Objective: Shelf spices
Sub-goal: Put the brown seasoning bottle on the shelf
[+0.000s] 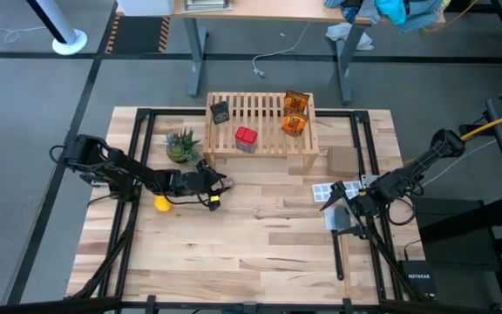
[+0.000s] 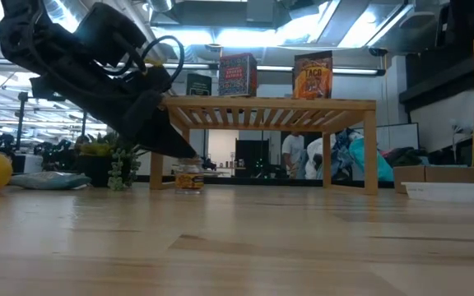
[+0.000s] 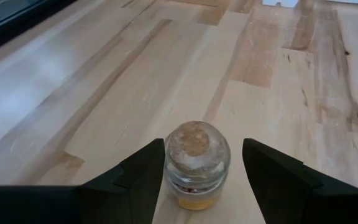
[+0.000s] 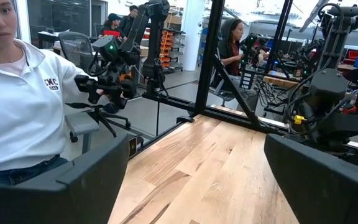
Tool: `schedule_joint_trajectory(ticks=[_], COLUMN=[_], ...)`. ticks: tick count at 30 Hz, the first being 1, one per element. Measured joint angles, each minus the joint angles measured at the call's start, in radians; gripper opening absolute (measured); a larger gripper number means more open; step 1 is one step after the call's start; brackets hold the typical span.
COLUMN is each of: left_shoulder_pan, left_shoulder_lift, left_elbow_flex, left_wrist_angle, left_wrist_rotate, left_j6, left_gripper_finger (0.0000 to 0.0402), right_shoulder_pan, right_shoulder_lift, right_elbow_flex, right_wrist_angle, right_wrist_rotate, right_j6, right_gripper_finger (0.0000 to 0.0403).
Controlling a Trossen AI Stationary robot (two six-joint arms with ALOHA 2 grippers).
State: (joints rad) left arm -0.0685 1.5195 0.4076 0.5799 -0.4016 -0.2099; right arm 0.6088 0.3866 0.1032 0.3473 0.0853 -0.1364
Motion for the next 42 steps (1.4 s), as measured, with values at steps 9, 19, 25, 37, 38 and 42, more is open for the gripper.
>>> schedule_joint_trajectory(ticks=[9,19,25,37,38,42], left_shoulder_pan=[0.0,0.011,0.01,0.009,0.007,-0.004], left_shoulder_lift=[0.121,0.196,0.196,0.097,0.073,-0.048], left_elbow_flex=[0.042,0.098,0.098,0.098,0.098,0.098], left_wrist_angle=[0.041,0.034,0.036,0.003,-0.012,-0.08], left_wrist_rotate=[0.003,-0.002,-0.002,-0.001,-0.001,-0.001], left_j6=[0.013,0.04,0.044,0.039,0.042,0.082], left_gripper_finger=[0.0211,0.0204,0.0178,0.0178,0.0178,0.0178], right_shoulder_pan=[0.0,0.0,0.0,0.0,0.0,0.0], right_shoulder_lift=[0.0,0.0,0.0,0.0,0.0,0.0], right_elbow_flex=[0.0,0.0,0.0,0.0,0.0,0.0], right_wrist_angle=[-0.001,-0.008,-0.008,-0.008,-0.008,-0.008], right_wrist_rotate=[0.0,0.0,0.0,0.0,0.0,0.0], right_j6=[0.0,0.0,0.0,0.0,0.0,0.001], right_gripper_finger=[0.038,0.038,0.038,0.038,0.038,0.038])
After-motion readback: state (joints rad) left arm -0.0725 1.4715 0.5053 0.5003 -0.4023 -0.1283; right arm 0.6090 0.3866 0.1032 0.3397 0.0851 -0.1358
